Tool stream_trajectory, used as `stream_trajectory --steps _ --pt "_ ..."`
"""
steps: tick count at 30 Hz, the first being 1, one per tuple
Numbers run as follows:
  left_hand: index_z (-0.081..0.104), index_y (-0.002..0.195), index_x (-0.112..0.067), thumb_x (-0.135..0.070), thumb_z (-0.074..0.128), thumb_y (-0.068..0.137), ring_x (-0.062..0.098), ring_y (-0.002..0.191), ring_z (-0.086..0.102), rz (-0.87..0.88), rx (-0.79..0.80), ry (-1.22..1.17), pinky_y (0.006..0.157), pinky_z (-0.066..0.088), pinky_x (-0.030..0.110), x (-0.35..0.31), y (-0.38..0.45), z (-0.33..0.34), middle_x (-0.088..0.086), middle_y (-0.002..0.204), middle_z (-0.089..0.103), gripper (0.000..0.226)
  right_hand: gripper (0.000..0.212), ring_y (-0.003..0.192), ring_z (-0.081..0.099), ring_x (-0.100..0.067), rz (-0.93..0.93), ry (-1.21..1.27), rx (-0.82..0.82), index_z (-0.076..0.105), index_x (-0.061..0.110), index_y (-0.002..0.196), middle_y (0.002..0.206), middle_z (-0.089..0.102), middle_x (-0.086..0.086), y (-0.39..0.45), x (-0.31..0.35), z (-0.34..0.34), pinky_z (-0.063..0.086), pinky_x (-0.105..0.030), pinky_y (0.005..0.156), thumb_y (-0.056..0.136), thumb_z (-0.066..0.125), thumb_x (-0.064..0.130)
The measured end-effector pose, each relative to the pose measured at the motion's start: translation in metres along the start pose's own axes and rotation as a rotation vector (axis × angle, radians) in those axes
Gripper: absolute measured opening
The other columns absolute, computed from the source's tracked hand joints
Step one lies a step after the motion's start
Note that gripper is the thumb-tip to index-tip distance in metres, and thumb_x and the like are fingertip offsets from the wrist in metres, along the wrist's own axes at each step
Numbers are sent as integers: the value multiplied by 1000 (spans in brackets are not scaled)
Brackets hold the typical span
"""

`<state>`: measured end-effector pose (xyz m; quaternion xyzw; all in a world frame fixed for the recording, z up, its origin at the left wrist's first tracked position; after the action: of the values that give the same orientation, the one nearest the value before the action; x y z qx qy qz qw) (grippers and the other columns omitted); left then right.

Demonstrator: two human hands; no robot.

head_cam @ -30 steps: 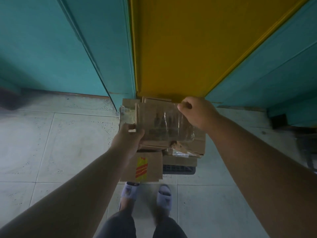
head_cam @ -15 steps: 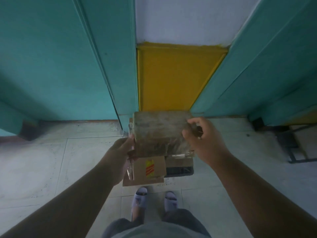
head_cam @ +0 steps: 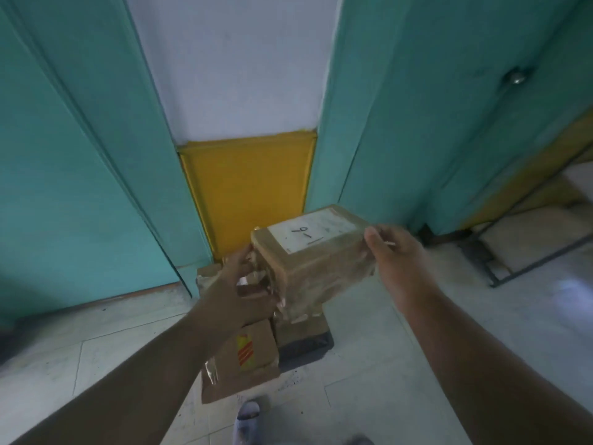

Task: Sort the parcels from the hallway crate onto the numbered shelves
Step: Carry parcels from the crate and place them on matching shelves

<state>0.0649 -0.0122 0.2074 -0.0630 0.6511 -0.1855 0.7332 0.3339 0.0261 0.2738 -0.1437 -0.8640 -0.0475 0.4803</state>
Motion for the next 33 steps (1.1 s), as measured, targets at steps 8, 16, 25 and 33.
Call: stream_trajectory --steps 8,16,25,33 --pt "58 117 -50 -31 72 81 20 112 68 29 95 -13 94 57 43 -8 21 180 -9 124 68 43 25 79 71 -17 96 81 -155 70 25 90 79 74 7 -9 -91 -176 60 -48 76 86 63 48" --pt "56 122 -23 -25 68 82 32 106 71 -4 216 -138 97 54 47 5 43 398 12 121 71 42 11 74 67 -10 124 96 -316 67 27 97 82 69 8 -14 -170 -363 56 -30 63 93 62 37" --pt "52 131 -17 -17 67 88 31 106 71 -27 380 -66 98 54 50 2 111 569 14 124 68 46 13 87 70 -10 198 218 -477 62 36 105 103 69 7 15 -241 -500 54 -24 62 93 66 33" --pt "57 120 -30 -17 74 88 25 111 69 12 678 54 95 56 51 -12 168 787 6 127 67 39 32 78 60 6 281 110 -756 47 30 111 98 60 14 44 -299 -666 43 -7 53 90 71 27"
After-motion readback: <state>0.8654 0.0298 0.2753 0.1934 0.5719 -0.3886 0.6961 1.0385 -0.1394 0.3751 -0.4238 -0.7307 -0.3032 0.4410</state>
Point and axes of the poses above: each hand's wrist, its own y-axis towards the middle knuckle, its own z-axis out of the palm, x = y × z, the point moved 8 cm from there along y, towards the middle knuckle
